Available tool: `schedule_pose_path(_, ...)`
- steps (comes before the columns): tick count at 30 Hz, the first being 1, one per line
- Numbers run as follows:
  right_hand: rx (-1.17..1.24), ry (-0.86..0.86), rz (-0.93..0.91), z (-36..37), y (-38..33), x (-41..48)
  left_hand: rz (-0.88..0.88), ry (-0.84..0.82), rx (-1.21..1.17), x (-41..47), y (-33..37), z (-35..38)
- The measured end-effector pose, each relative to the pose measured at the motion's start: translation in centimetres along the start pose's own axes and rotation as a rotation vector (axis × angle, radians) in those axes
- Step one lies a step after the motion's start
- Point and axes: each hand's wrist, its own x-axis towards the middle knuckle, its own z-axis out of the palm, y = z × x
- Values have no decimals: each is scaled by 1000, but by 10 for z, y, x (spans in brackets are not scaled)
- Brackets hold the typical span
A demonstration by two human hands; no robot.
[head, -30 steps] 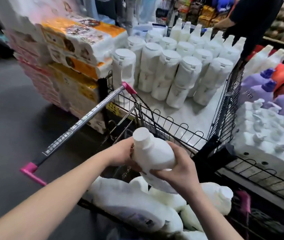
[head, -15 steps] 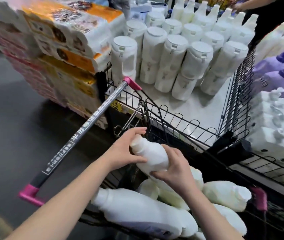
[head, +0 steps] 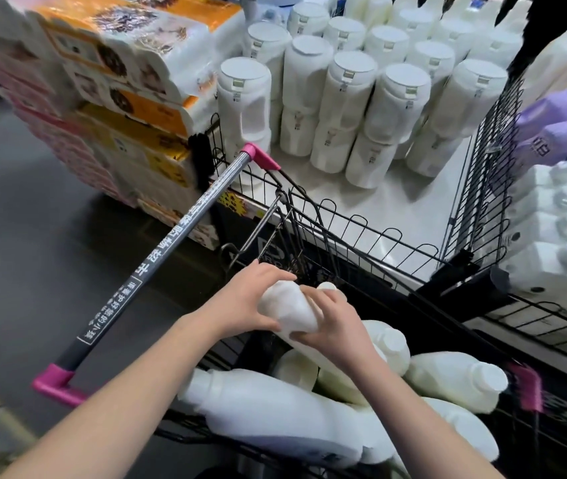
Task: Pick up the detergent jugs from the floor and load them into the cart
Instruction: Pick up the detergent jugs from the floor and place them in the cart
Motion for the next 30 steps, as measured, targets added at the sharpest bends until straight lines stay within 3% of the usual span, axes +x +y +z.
schedule_pose_path(10,172,85,-11,-8,9,-20,-46,-8,-41,-1,7,-3)
schedule_pose_path(17,323,266,-19,-62,2,-47,7,40,-141,-3,48,-30)
schedule_pose_path(22,356,386,-100,-122,-16,-79,139,71,-216,8,103,-55)
schedule_pose_path(30,299,629,-110,-197,-36,-162,448,-25,-320,34,192,-54)
